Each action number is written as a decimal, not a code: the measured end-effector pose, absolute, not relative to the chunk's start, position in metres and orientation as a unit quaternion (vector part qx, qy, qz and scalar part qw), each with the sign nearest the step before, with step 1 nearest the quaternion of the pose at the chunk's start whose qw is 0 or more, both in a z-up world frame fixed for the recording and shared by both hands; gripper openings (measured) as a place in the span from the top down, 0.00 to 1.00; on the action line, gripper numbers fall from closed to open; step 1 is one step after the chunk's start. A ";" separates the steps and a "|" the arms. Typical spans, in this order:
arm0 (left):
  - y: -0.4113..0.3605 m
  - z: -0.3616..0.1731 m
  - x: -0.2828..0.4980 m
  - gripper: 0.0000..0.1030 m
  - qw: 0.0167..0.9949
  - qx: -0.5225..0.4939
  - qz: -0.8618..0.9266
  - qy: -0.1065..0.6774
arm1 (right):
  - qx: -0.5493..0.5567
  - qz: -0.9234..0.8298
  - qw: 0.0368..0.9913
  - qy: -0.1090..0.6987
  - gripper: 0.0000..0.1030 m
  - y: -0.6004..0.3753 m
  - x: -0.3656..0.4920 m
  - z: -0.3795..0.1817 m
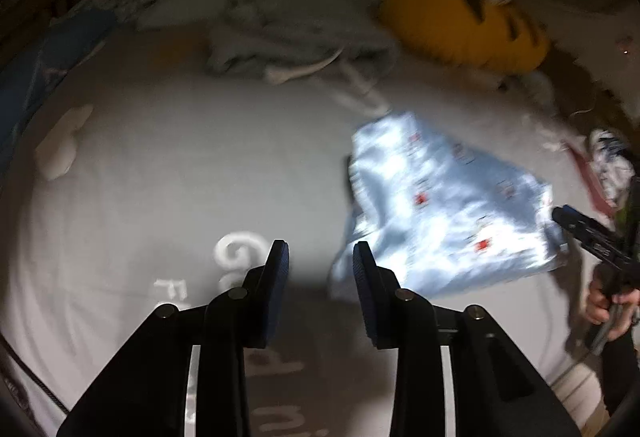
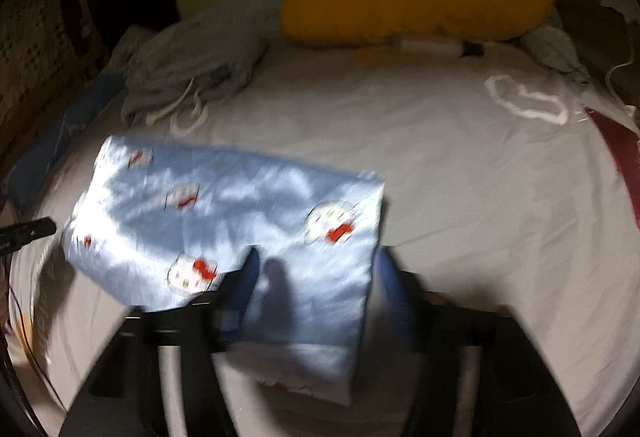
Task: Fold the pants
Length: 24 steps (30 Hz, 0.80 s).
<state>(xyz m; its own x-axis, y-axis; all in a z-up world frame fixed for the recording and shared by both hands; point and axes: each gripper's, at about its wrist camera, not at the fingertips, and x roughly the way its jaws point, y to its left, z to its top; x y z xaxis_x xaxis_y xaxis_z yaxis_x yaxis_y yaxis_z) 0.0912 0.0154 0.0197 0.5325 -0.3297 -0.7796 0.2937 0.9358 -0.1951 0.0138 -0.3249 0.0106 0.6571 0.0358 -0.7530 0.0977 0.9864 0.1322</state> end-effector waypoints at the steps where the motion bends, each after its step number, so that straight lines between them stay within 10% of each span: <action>1: 0.013 0.022 0.090 0.67 0.877 -0.025 -0.192 0.440 | 0.080 -0.020 0.909 0.409 0.30 -0.328 0.014 0.014; 8: -0.005 0.019 0.094 0.24 0.861 -0.063 -0.277 0.422 | 0.111 -0.033 0.910 0.398 0.14 -0.360 0.021 0.028; 24: -0.001 -0.031 0.152 0.24 0.776 -0.168 -0.329 0.512 | 0.270 0.154 0.793 0.524 0.13 -0.387 0.049 -0.025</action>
